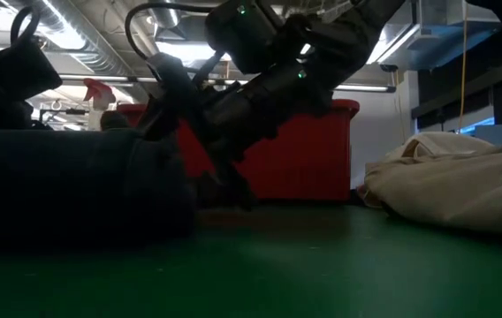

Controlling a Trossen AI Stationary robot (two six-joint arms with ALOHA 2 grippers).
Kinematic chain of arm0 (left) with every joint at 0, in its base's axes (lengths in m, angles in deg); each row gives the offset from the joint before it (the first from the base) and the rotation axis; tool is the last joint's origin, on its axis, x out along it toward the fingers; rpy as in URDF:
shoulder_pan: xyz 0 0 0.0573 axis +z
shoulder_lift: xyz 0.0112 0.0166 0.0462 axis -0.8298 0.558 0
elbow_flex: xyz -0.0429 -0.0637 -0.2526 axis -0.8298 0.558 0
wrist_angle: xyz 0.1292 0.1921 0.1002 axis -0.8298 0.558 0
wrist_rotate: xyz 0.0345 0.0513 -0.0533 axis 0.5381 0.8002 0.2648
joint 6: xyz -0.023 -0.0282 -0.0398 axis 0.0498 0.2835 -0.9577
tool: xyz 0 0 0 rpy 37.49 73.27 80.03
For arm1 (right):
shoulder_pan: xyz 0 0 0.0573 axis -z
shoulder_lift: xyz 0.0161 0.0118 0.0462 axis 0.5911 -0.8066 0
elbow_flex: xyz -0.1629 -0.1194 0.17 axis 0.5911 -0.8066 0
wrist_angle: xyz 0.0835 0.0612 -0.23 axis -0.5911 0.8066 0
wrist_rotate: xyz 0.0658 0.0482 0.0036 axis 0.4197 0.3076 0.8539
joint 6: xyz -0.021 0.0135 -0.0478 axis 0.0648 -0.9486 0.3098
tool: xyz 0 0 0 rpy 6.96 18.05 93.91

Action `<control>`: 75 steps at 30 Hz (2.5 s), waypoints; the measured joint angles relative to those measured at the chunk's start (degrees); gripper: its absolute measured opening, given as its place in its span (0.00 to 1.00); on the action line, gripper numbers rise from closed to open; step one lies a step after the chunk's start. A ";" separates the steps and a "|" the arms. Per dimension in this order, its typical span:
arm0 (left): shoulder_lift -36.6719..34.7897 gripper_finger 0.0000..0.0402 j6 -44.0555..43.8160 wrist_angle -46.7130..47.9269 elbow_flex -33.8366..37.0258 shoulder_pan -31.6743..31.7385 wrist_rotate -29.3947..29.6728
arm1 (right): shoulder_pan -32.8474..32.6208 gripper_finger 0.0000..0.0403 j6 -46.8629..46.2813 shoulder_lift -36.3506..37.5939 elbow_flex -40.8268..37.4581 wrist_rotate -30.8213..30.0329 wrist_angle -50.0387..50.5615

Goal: Fold Laundry from Bin
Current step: Fold the blue pants into the red laundry bin

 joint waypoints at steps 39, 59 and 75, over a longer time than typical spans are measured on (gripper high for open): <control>-12.75 0.51 15.42 12.29 -8.79 -1.36 -4.50 | -0.23 0.22 17.73 4.43 0.91 -4.19 9.75; -33.92 0.51 29.01 34.54 -23.07 6.76 9.29 | 13.77 0.22 35.33 30.71 0.87 -1.61 41.31; -37.03 0.51 36.53 34.49 -23.07 18.41 2.31 | 25.72 0.22 45.00 34.51 21.26 4.21 54.58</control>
